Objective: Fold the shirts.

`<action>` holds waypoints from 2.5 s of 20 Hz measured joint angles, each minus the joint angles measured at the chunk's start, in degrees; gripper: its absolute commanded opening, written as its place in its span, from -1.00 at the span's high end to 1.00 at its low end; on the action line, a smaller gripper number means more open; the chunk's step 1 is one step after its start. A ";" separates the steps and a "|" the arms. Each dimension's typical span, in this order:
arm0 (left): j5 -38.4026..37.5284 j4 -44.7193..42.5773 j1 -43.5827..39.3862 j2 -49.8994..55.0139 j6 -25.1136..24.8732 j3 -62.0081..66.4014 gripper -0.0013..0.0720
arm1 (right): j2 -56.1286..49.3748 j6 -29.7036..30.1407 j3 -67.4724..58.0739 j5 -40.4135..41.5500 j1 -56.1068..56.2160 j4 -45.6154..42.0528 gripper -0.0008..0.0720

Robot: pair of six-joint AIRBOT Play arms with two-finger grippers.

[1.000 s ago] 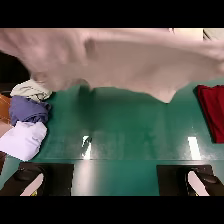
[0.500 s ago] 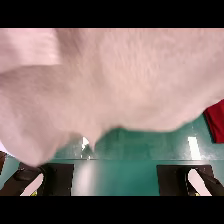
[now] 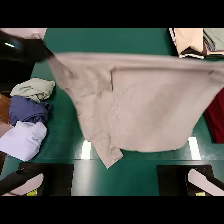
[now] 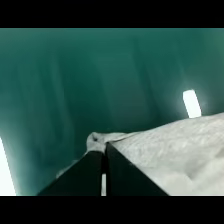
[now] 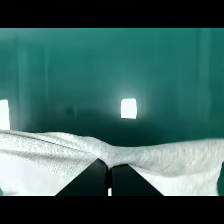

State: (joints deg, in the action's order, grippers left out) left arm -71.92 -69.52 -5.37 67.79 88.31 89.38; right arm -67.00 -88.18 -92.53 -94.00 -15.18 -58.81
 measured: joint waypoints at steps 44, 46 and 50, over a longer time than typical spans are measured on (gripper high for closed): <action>11.43 15.08 -1.11 -5.57 -3.21 -54.21 -0.40 | 1.51 5.40 28.65 16.57 8.22 -9.35 0.00; 13.46 18.05 -3.30 -6.51 -4.33 -56.76 -0.40 | 2.69 5.40 30.08 17.29 8.22 -7.78 0.00; 18.97 20.90 -9.49 -6.71 -4.31 -58.86 -0.40 | 3.76 5.40 31.26 17.64 8.22 -6.01 -0.01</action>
State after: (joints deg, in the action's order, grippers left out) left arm -52.95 -48.62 -14.85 61.08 84.01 30.52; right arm -63.24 -82.78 -61.28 -76.36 -6.96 -64.82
